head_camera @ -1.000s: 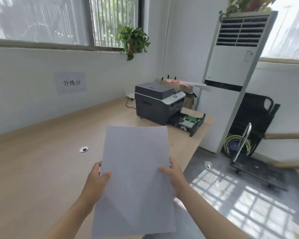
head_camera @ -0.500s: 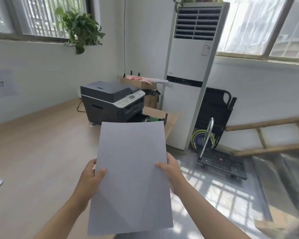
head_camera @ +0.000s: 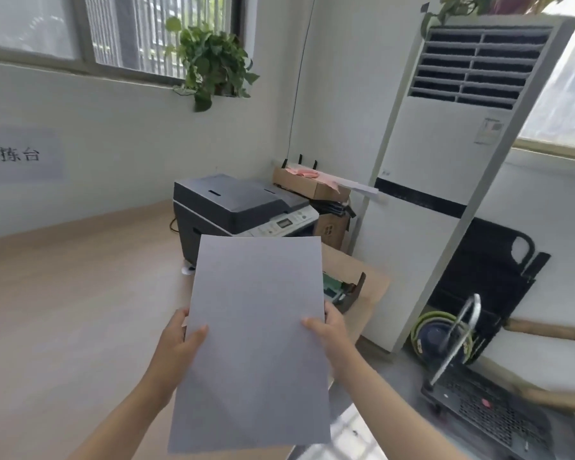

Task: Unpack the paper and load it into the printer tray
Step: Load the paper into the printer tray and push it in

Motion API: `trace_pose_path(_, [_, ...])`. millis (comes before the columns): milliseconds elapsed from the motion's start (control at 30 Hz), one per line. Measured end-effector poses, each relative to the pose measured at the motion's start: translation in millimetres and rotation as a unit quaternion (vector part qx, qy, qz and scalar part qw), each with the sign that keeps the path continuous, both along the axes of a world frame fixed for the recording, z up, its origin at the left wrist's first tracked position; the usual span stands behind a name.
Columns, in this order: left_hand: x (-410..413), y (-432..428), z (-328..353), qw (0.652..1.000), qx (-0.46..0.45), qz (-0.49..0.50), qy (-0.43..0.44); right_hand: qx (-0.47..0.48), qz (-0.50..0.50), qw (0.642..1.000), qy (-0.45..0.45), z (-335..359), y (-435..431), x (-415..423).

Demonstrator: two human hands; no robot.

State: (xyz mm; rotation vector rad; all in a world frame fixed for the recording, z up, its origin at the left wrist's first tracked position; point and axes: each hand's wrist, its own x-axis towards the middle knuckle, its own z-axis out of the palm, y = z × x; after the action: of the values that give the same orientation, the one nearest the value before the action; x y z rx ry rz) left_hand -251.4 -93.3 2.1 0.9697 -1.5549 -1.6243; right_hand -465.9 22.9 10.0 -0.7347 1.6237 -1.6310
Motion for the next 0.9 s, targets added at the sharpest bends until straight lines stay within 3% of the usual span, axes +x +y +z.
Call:
trace_pose_path(267, [-39,-64,-19,0.99,-0.004,0.137,-0.029,-0.002,0.134,0.991,-0.017,-29,-126,-62])
trace_pose_path(467, [-87,-93,-39,0.961,0.003,0.272,-0.045,-0.008,0.255,0.967,0.01,-40,-208,-111])
trace_pose_path(633, [-127,-88,-58,0.931,0.0,0.358,-0.07,-0.028,0.356,0.934,0.013,-55,-243,-146])
trace_pose_path(900, [-150,-83,-94,0.907,-0.014,0.413,-0.085,-0.014,0.406,0.913,0.043,-83,-256,-172])
